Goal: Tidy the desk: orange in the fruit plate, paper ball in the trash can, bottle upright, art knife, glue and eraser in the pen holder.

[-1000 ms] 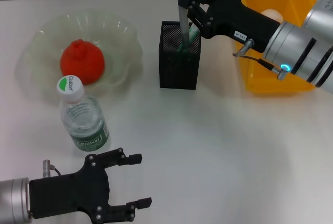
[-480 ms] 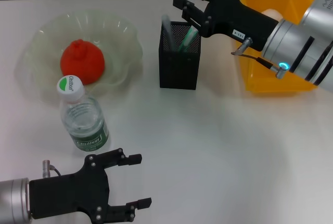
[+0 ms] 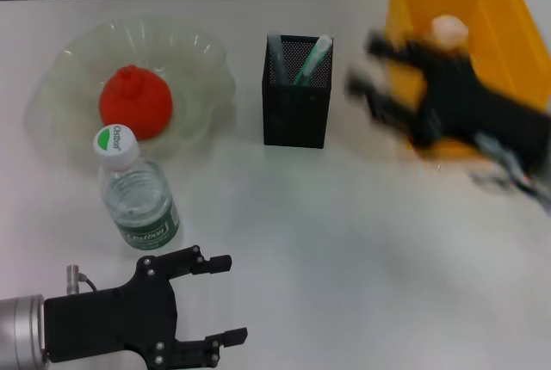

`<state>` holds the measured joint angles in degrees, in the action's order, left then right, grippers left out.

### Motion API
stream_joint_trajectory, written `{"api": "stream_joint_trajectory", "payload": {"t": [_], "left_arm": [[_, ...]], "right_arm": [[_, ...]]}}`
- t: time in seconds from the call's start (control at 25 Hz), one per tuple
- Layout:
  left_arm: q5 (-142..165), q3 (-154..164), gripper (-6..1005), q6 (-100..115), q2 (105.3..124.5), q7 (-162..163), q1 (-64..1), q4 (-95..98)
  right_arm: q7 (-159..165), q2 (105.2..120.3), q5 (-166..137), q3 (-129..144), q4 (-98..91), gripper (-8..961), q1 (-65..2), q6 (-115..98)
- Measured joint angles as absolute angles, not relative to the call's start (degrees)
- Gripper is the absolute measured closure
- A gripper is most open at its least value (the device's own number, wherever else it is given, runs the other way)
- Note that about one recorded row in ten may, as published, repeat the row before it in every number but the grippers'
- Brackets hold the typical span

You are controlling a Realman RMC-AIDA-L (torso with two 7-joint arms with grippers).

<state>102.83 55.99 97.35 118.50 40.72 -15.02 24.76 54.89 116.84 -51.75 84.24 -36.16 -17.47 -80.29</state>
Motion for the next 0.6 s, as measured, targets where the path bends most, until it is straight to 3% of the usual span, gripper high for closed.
{"api": "stream_joint_trajectory", "payload": {"t": [0.08, 0.2, 0.52, 0.6], "left_arm": [[102.8, 56.0, 202, 97.5, 118.39, 41.0, -15.0, 25.0], [102.8, 55.9, 202, 98.0, 118.23, 41.2, -15.0, 25.2], [102.8, 55.7, 202, 98.6, 118.13, 41.3, -14.8, 25.8], [102.8, 55.7, 202, 98.6, 118.12, 41.3, -14.7, 25.8]], "right_arm": [[55.9, 115.50, -58.4, 82.7, -38.0, 556, -13.8, -84.7], [53.7, 114.75, -72.1, 77.2, -37.8, 435, -10.7, -92.8], [49.6, 116.61, -88.6, 67.2, -34.7, 155, -9.2, -102.6], [49.5, 116.79, -89.2, 67.1, -34.3, 138, -9.4, -102.2]]}}
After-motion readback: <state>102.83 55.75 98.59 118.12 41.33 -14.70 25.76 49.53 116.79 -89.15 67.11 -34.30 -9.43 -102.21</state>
